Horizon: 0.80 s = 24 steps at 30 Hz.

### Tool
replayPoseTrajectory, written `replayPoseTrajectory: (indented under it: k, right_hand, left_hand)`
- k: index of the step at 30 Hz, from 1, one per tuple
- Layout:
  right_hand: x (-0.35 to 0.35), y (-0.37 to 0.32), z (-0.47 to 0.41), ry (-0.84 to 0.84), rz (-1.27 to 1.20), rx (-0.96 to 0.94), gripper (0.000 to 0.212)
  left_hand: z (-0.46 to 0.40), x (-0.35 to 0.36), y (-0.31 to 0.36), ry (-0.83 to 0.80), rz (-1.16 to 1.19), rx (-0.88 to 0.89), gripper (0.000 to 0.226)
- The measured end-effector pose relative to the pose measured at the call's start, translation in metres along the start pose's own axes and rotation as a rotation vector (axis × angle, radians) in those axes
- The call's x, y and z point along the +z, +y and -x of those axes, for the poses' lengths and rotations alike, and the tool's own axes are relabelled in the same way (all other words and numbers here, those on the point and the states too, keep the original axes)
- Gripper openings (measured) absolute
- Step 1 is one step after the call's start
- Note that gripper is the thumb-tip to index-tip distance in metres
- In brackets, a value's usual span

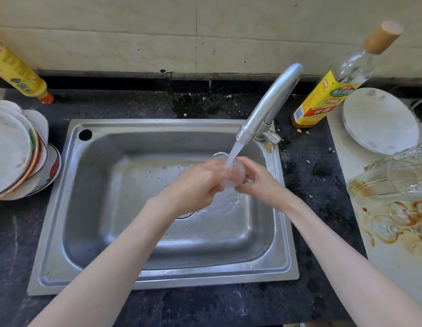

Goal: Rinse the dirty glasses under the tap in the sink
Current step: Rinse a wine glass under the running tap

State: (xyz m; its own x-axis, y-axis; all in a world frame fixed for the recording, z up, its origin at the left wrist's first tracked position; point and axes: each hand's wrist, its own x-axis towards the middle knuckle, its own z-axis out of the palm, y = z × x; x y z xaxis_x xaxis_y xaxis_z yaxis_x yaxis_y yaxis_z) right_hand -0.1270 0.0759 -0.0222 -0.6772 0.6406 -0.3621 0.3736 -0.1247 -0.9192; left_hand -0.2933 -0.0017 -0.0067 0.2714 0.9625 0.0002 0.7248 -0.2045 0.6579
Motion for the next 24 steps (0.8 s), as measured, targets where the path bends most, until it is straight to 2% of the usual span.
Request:
replayPoseTrajectory:
  k: [3,4,6,9,10,13,14,16,18,20,22,24]
  right_hand:
    - [-0.001,0.002,0.002,-0.153,-0.056,0.100,0.040]
    - [0.002,0.003,0.003,-0.149,-0.100,0.119,0.033]
    - [0.009,0.003,0.002,-0.069,-0.170,0.145,0.028]
    - [0.016,0.003,-0.001,0.095,-0.076,0.098,0.025]
    - [0.018,0.005,-0.002,0.126,-0.035,0.085,0.031]
    - [0.025,0.007,-0.007,0.092,-0.108,0.152,0.077]
    - [0.027,0.007,-0.008,0.066,-0.195,0.183,0.080]
    - [0.027,0.007,-0.008,0.075,-0.230,0.184,0.073]
    - [0.028,0.006,-0.004,0.153,-0.093,0.116,0.053]
    - [0.033,0.008,-0.002,0.202,0.062,0.056,0.036]
    - [0.036,0.012,-0.006,0.229,0.104,0.085,0.039]
    - [0.035,0.015,-0.010,0.116,-0.009,0.178,0.059]
  left_hand:
    - [-0.001,-0.004,-0.005,-0.032,0.136,-0.178,0.014]
    - [-0.003,-0.005,-0.004,0.007,0.206,-0.244,0.014]
    - [-0.006,0.000,-0.004,0.082,0.275,-0.311,0.028]
    - [-0.005,0.001,-0.003,-0.020,0.235,-0.250,0.014]
    - [-0.004,0.001,-0.005,-0.097,0.212,-0.216,0.020]
    - [-0.005,-0.006,-0.003,-0.236,0.067,-0.188,0.034]
    - [-0.006,-0.007,-0.001,-0.219,0.051,-0.188,0.033]
    - [-0.006,-0.005,0.004,-0.088,0.114,-0.171,0.042]
    - [-0.002,0.004,0.004,0.079,0.240,-0.236,0.049]
    - [0.005,0.016,0.001,0.168,0.335,-0.321,0.041]
    - [0.009,0.024,0.003,0.095,0.272,-0.202,0.026]
    - [0.013,0.025,0.002,-0.086,0.130,-0.084,0.027]
